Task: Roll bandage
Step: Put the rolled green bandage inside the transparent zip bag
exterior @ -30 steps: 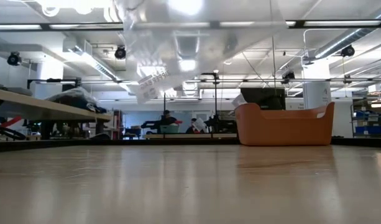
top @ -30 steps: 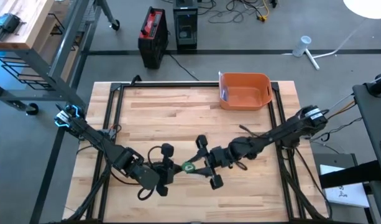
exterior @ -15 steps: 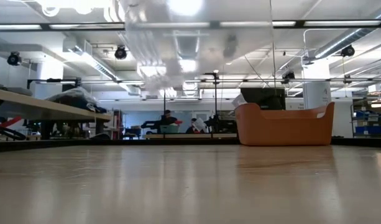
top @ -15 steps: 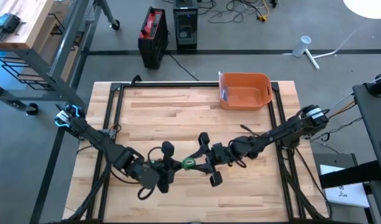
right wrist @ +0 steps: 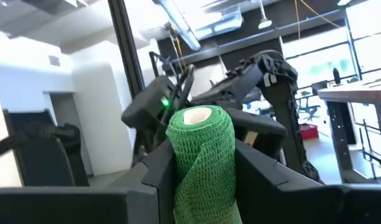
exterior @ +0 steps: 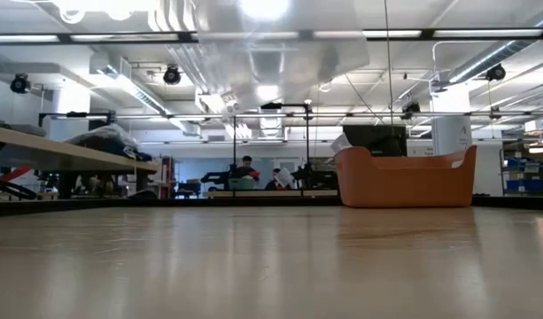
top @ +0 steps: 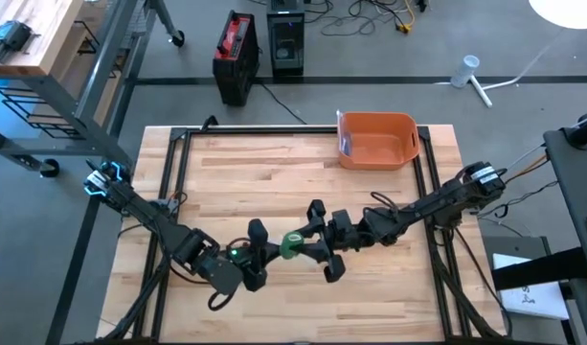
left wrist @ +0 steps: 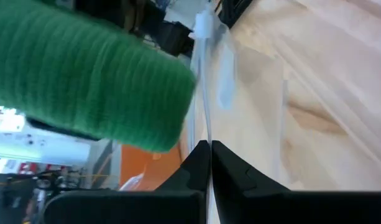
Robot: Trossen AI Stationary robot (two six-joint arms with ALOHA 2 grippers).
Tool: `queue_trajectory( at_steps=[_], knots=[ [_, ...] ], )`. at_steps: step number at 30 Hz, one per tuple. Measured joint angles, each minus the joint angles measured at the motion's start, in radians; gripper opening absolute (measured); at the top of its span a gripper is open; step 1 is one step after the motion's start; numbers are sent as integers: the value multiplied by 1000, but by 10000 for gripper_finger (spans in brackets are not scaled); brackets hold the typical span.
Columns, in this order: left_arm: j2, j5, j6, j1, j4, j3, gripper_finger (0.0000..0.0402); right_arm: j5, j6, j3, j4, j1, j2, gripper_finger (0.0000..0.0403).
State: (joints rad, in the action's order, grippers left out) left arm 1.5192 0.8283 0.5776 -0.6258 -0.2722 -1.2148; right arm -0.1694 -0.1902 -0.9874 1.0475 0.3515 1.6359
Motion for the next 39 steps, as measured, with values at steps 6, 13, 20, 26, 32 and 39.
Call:
queue_trajectory(
  at_steps=[6, 13, 20, 26, 32, 39],
  knots=[
    [0, 39, 68, 0, -5, 0, 0, -42, -42, 5, -6, 1, 2, 136],
    [-3, 79, 99, 1, -11, 0, 0, -102, -37, 11, -55, 2, 2, 128],
    [-3, 63, 78, -8, -15, 0, 0, -165, 28, 22, -57, 2, 2, 128],
    [-4, 44, 37, -15, -27, 0, 0, -172, 46, 32, -77, 1, -7, 137],
    [-8, 45, -8, -25, -38, 0, 0, -171, 58, 47, -149, 1, -52, 131],
    [-9, 44, -52, -28, -63, 0, 0, -171, 69, 48, -181, 0, -61, 125]
  ],
)
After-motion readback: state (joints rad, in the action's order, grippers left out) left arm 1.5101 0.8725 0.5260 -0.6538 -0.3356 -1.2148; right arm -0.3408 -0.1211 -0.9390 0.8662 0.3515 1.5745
